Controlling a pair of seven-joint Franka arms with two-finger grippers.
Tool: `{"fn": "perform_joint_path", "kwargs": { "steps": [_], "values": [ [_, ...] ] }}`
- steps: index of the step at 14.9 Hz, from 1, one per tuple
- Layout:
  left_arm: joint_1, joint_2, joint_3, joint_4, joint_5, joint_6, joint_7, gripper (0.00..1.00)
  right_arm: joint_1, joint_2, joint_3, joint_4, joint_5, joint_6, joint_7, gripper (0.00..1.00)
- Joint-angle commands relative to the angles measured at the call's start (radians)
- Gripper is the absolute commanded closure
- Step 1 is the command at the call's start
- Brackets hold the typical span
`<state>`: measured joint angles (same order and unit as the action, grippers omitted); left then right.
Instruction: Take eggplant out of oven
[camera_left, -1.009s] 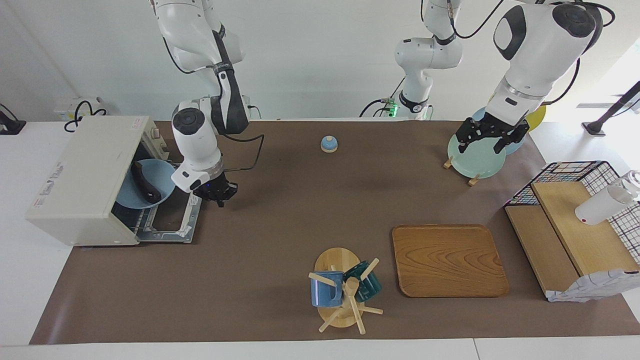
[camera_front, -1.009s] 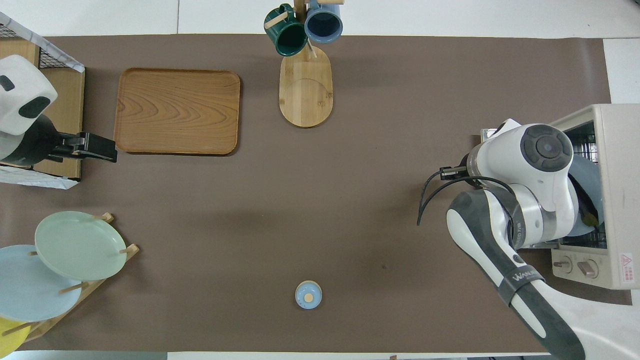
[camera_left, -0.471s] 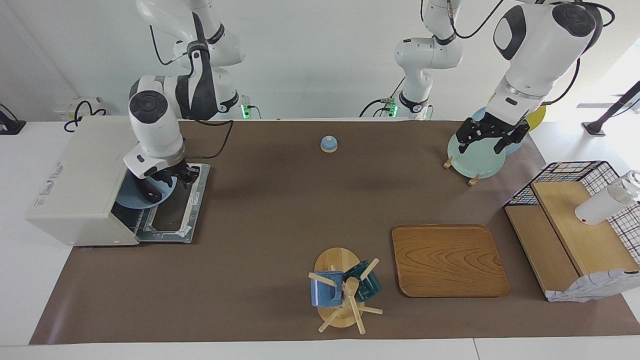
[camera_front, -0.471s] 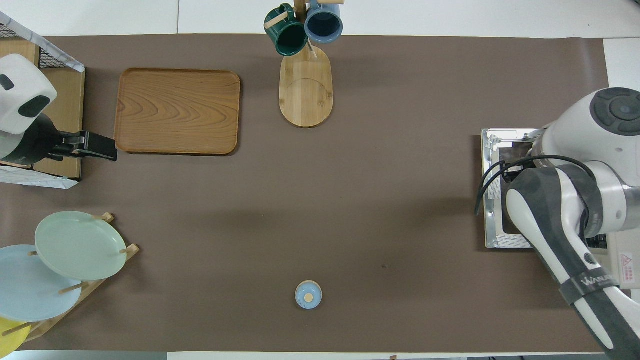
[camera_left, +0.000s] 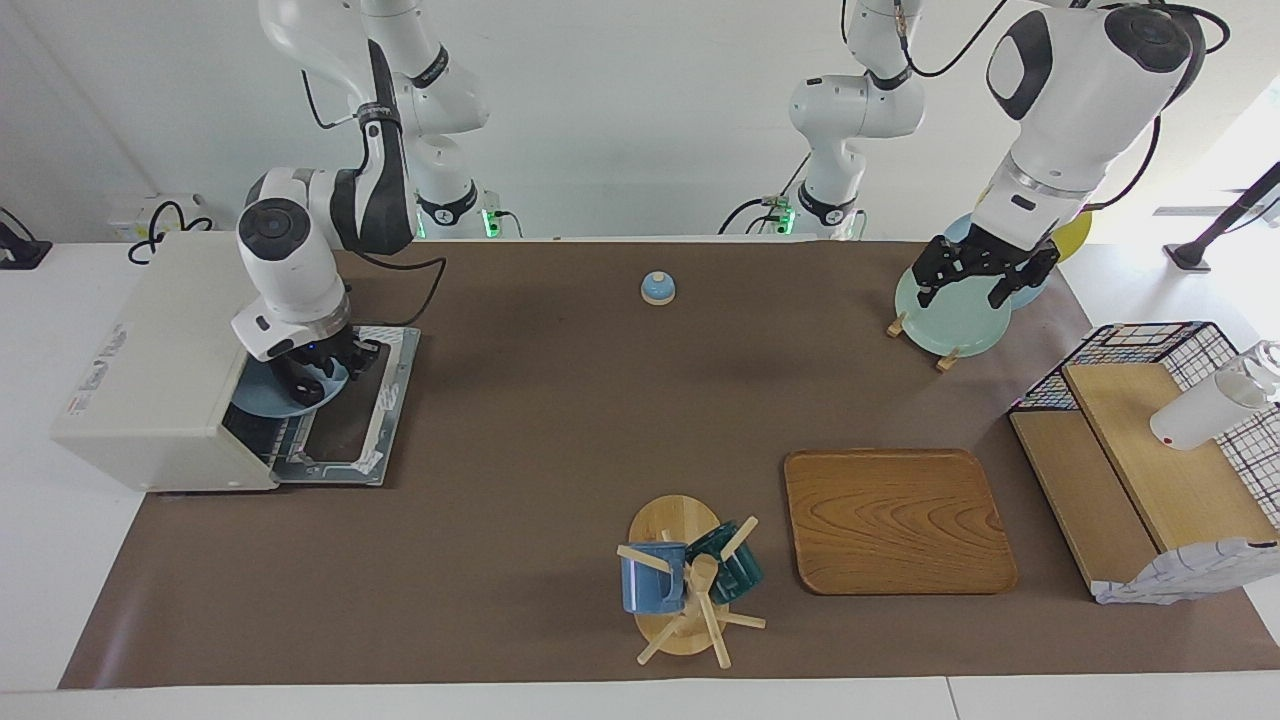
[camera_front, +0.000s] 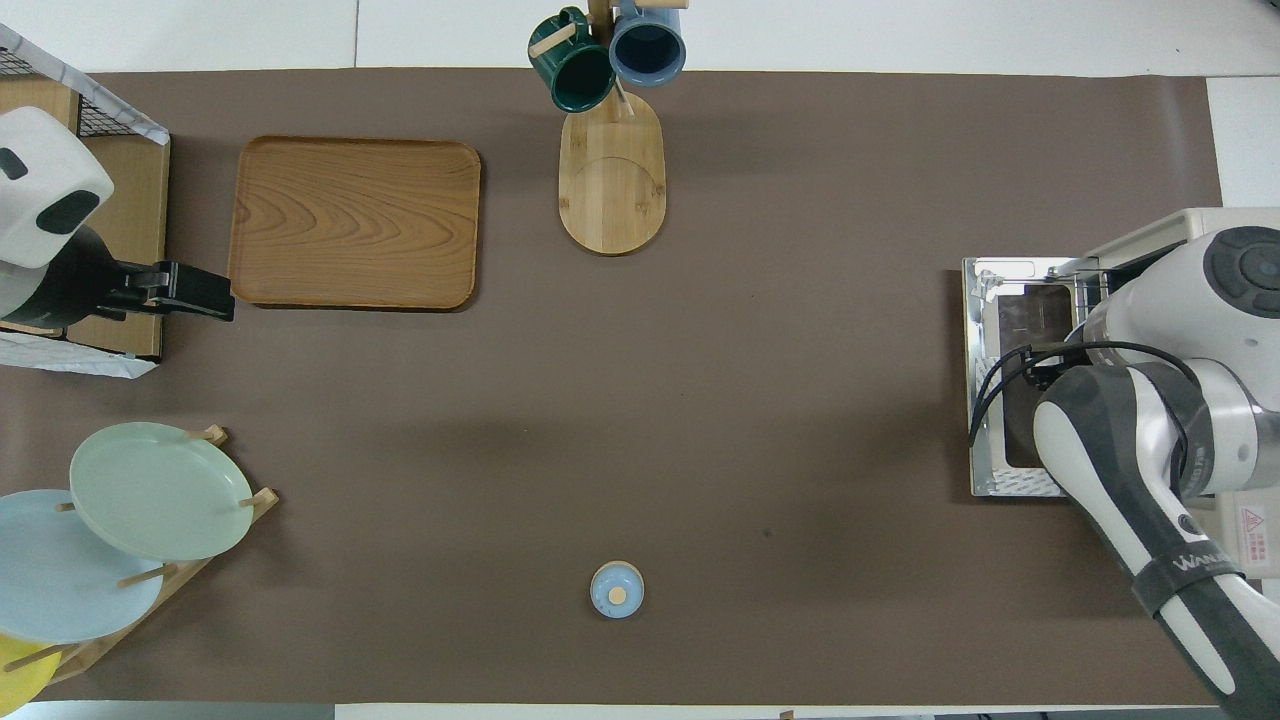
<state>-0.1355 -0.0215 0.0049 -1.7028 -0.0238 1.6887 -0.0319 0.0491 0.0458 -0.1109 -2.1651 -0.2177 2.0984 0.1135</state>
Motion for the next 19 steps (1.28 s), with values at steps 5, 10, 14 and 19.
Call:
{"fn": "perform_joint_path", "kwargs": {
  "steps": [5, 10, 14, 19],
  "values": [
    [0.013, -0.015, -0.008, -0.02, -0.01, 0.017, 0.003, 0.0, 0.009, -0.04, 0.013, -0.041, -0.061, 0.012, -0.043, 1.0],
    [0.002, -0.015, -0.008, -0.018, -0.01, 0.017, 0.004, 0.0, 0.173, 0.032, 0.023, 0.155, -0.052, -0.134, 0.027, 1.0],
    [-0.001, -0.014, -0.011, -0.018, -0.011, 0.016, 0.004, 0.0, 0.403, 0.121, 0.023, 0.327, 0.054, -0.208, 0.265, 1.0],
    [-0.001, -0.014, -0.011, -0.018, -0.036, 0.017, 0.004, 0.0, 0.606, 0.512, 0.031, 0.862, 0.121, -0.442, 0.639, 1.0]
  ]
}}
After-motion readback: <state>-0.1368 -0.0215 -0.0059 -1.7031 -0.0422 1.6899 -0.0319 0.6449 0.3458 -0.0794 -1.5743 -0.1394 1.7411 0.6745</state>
